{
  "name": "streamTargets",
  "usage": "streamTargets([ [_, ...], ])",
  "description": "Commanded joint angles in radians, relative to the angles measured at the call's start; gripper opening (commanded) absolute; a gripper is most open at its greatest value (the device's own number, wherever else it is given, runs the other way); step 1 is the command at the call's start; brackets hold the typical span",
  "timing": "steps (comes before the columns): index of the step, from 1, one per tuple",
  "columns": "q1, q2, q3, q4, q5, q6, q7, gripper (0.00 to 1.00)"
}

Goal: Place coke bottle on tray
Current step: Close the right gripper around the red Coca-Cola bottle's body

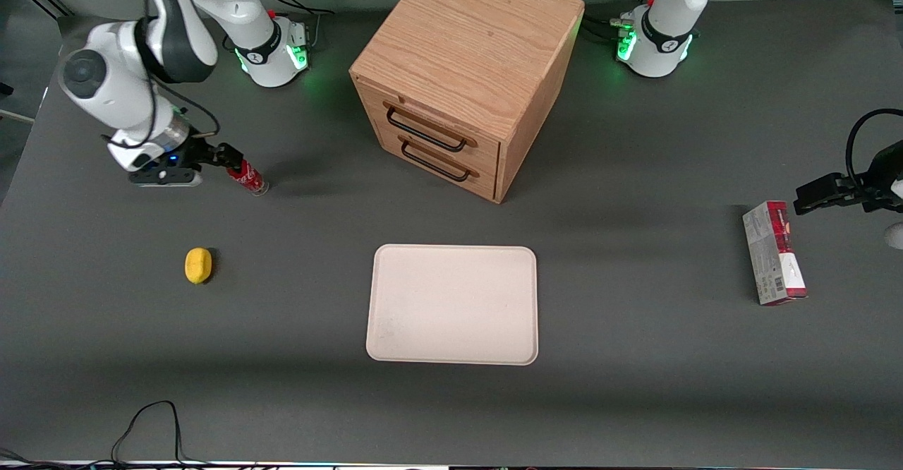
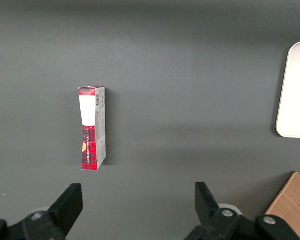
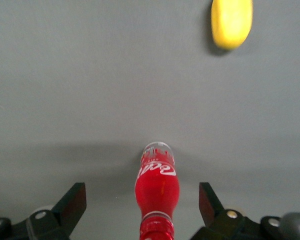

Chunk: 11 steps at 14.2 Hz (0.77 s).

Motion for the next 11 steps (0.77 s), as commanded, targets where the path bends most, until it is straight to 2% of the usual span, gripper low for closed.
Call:
streamTargets([
  [1,0.003,-0.051,-0.011,-0.086,0.020,0.049,-0.077,1.00],
  [3,0.004,-0.051,-0.013,-0.097,0.018,0.046,-0.079,1.00],
  [4,0.004,-0.049,-0.013,-0.097,0.018,0.042,-0.079,0.96],
  [5,0.004,-0.051,-0.013,-0.097,0.016,0.032,-0.079,0.71],
  [6,0.004,-0.051,-0.014,-0.094,0.013,0.020,-0.079,0.33],
  [7,0.003,-0.051,-0.014,-0.092,0.010,0.011,-0.079,0.01],
  [11,0.001,-0.046,-0.023,-0.072,0.009,-0.003,-0.076,0.00],
])
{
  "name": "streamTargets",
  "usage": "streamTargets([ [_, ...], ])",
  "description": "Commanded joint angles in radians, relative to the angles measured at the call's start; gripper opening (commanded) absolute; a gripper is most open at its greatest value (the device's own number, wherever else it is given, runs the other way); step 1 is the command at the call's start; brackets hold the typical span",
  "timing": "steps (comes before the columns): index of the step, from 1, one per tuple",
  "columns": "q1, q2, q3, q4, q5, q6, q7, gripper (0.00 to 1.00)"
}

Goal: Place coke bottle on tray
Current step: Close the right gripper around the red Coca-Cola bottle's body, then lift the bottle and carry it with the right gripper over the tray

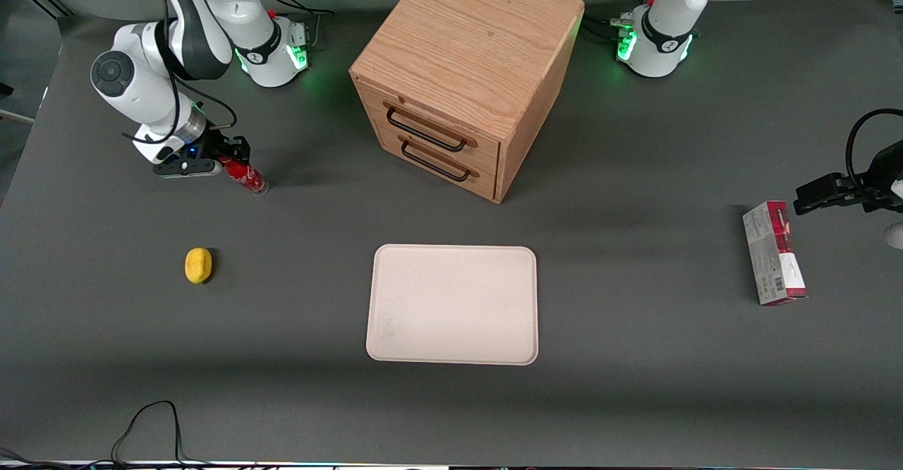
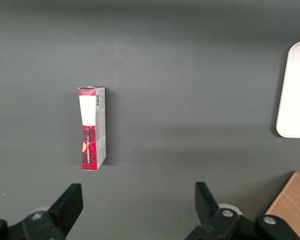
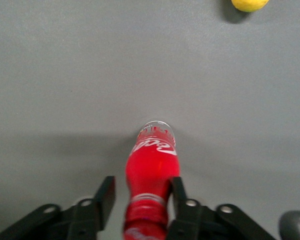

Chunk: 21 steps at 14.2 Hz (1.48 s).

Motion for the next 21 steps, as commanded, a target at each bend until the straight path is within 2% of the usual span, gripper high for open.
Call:
streamTargets([
  [1,-0.001,-0.019,-0.023,0.037,0.009,-0.050,-0.027,0.00],
  [4,-0.012,0.024,-0.017,0.193,0.010,-0.161,-0.018,0.00],
  [6,-0.013,0.081,0.003,0.368,0.020,-0.269,0.003,0.00],
  [9,-0.013,0.246,0.079,0.786,0.020,-0.582,0.100,0.00],
  [11,-0.007,0.358,0.129,1.029,0.021,-0.707,0.189,0.00],
  [16,0.032,0.642,0.291,1.494,0.007,-0.798,0.384,0.00],
  [19,0.077,0.839,0.351,1.721,0.003,-0.781,0.471,0.00],
  [21,0.118,0.962,0.369,1.833,-0.037,-0.735,0.493,0.00],
])
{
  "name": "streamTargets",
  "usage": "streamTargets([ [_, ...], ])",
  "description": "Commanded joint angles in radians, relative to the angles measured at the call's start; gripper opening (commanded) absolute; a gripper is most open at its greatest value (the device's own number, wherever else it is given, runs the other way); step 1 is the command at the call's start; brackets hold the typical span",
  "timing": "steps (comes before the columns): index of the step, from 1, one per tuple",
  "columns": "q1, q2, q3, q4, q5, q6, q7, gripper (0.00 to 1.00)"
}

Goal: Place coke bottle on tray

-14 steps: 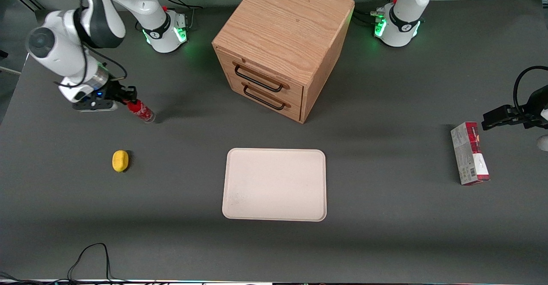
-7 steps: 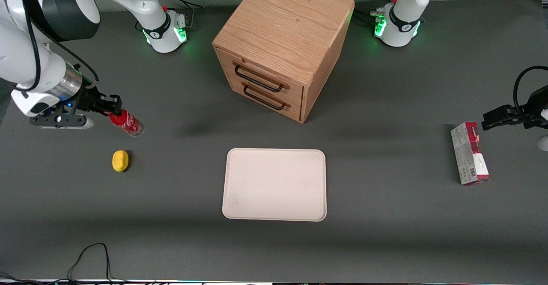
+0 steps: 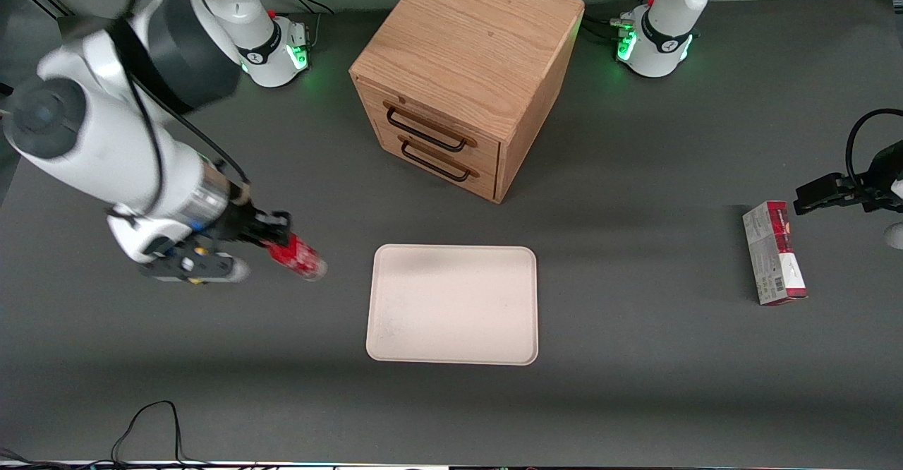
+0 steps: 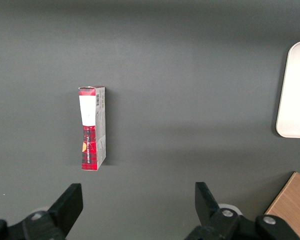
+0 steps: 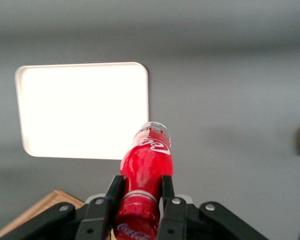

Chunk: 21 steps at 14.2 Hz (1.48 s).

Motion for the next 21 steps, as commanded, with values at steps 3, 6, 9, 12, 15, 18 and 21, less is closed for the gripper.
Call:
streamTargets([
  [3,0.073,0.270,0.026,0.233,-0.078,0.143,0.041,0.00],
  [6,0.102,0.350,0.027,0.220,-0.137,0.275,0.026,0.00],
  [9,0.107,0.392,0.026,0.179,-0.167,0.336,-0.031,0.00],
  [12,0.106,0.392,0.023,0.128,-0.167,0.355,-0.031,0.00],
  [15,0.105,0.389,0.015,0.099,-0.170,0.355,-0.028,0.93],
  [18,0.110,0.337,-0.011,0.047,-0.187,0.355,-0.034,1.00],
  [21,0.109,0.191,-0.068,-0.071,-0.138,0.349,-0.034,1.00],
])
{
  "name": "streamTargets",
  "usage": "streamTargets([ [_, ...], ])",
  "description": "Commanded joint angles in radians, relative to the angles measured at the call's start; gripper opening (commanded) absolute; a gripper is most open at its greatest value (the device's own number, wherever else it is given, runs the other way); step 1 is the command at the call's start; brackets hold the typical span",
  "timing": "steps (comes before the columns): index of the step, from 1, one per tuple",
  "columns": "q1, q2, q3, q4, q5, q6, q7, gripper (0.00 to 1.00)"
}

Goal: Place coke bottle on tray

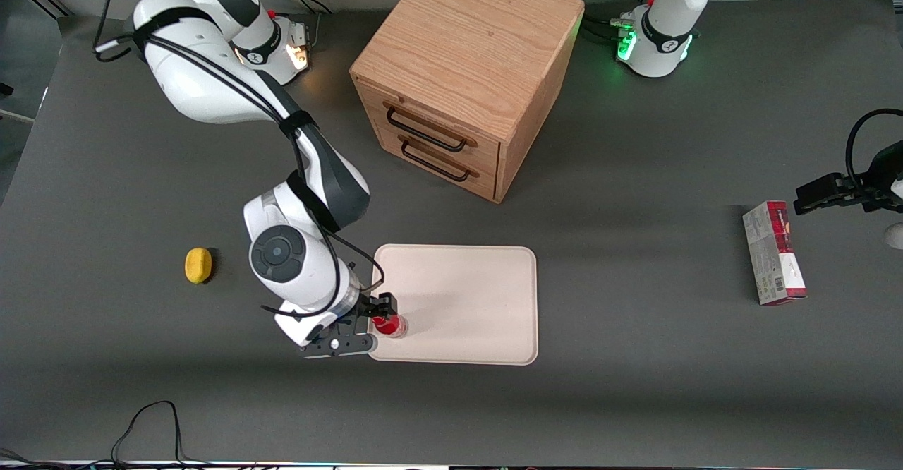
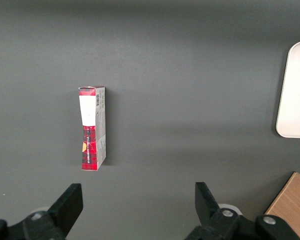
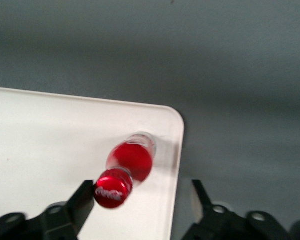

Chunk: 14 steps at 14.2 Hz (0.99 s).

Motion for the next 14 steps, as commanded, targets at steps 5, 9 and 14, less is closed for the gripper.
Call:
streamTargets([
  [5,-0.033,-0.507,-0.250,-0.488,0.215,-0.020,-0.200,1.00],
  [9,-0.182,-0.726,-0.287,-0.654,0.215,-0.155,-0.306,1.00],
  [14,-0.236,-0.883,-0.335,-0.790,0.216,-0.207,-0.383,1.00],
])
